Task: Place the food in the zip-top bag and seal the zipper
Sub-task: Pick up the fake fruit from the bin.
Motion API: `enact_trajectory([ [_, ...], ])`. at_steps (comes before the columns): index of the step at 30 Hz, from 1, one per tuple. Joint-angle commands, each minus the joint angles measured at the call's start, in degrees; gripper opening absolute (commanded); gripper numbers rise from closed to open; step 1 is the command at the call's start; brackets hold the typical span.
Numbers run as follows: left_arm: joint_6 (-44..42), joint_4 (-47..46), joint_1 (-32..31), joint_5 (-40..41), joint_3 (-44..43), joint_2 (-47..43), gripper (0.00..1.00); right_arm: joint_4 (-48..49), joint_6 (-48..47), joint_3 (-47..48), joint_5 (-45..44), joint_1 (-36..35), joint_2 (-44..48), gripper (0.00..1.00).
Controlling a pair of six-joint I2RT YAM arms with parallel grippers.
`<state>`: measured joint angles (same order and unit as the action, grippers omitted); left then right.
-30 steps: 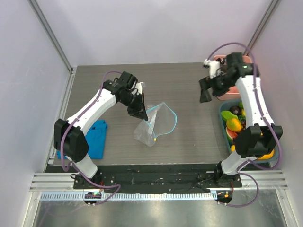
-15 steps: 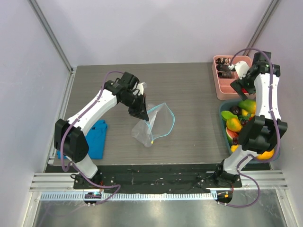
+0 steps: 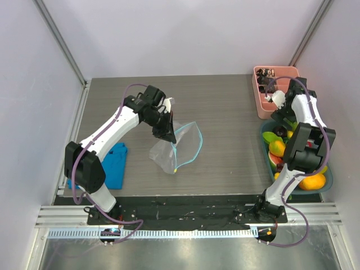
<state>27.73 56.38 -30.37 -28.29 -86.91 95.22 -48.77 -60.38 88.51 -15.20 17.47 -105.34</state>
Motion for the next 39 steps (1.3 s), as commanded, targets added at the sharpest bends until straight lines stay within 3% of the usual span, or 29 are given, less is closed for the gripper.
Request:
enact_trajectory([
  [1,-1.36,-0.92,-0.22,0.08,-2.03,0.05,0.0,4.56,-1.67,-1.41,-2.64,-0.07,0.05,0.92],
  [7,-1.36,-0.66,-0.22,-0.18,-2.73,0.76,0.0,6.15,-1.49,-3.52,-3.25,0.02,-1.18,0.86],
  [13,-1.62,-0.66,-0.3,-0.09,-2.65,0.49,0.0,5.62,-1.58,-5.72,-3.08,0.02,1.36,0.57],
  [16,-1.71,-0.75,-0.22,-0.44,-2.65,0.41,0.0,2.82,-0.53,-4.67,-1.85,-0.07,2.76,0.34],
  [19,-1.8,-0.66,-0.22,-0.97,-3.0,0.49,0.0,-1.47,1.92,-0.54,0.95,-0.16,4.17,0.2],
  [23,-1.62,-1.62,-0.3,-2.11,-3.7,-0.12,0.0,-9.22,8.77,11.9,9.81,-1.3,5.58,0.06],
  [27,2.32,-6.35,-0.3,-7.2,-3.35,-0.65,0.0,-15.9,21.92,22.39,24.31,-3.32,6.99,0.01],
  [28,4.07,-6.81,-0.22,-9.65,-3.61,-0.3,0.0,-17.57,24.32,24.15,31.39,-3.67,7.42,0.01],
  [30,5.58,-7.94,-0.22,-12.21,-4.14,0.31,0.0,-17.5,31.43,27.58,38.45,-4.64,9.01,0.01],
  [31,6.54,-8.3,-0.04,-15.01,-4.31,0.75,0.0,-16.1,40.51,28.38,46.15,-4.9,9.62,0.01],
  [33,10.14,-11.27,0.22,-18.18,-3.62,1.28,0.0,-13.21,49.17,29.0,55.76,-5.95,12.33,0.01],
  [35,11.91,-12.69,0.31,-20.91,-3.17,1.37,0.0,-0.24,66.56,22.55,65.41,-7.36,15.93,0.01],
  [39,12.52,-13.58,0.31,-22.59,-4.31,0.93,0.0,34.9,94.96,3.55,67.94,-13.58,27.18,0.01],
])
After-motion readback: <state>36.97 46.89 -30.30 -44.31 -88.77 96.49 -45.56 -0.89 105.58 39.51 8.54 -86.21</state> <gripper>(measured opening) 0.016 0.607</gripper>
